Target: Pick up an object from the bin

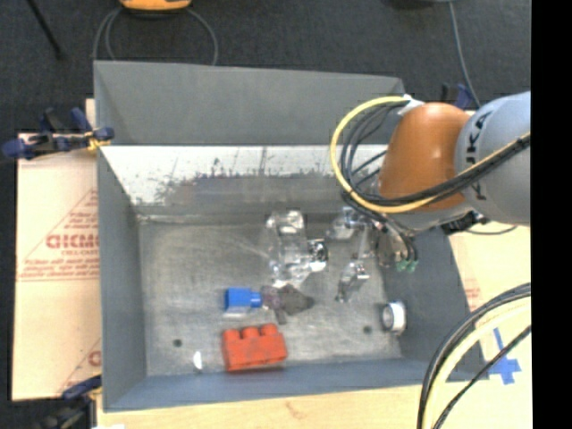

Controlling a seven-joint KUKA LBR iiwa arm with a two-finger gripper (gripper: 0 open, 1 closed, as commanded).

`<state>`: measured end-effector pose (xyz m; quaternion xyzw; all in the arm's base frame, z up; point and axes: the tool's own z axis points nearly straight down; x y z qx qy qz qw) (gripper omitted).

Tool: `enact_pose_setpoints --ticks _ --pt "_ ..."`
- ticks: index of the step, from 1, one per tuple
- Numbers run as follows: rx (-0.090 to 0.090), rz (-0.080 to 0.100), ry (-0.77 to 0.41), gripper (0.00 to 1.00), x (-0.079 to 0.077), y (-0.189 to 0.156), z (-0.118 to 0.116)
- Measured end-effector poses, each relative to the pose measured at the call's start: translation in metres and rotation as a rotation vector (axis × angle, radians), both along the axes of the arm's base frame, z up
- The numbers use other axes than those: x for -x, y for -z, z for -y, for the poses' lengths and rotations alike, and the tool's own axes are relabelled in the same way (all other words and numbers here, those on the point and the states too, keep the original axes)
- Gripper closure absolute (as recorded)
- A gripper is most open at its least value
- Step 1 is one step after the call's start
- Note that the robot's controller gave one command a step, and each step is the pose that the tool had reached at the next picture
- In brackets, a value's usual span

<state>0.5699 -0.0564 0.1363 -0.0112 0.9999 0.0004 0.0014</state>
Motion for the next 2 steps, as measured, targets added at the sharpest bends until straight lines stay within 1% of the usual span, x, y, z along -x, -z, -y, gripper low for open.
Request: enact_pose_setpoints --ticks 1,2 --pt "0.004 0.008 -0.173 0.00 0.0078 0.0624 -0.0454" --pt "0.005 0.012 -0.176 1.00 0.0065 0.0603 -0.0455"
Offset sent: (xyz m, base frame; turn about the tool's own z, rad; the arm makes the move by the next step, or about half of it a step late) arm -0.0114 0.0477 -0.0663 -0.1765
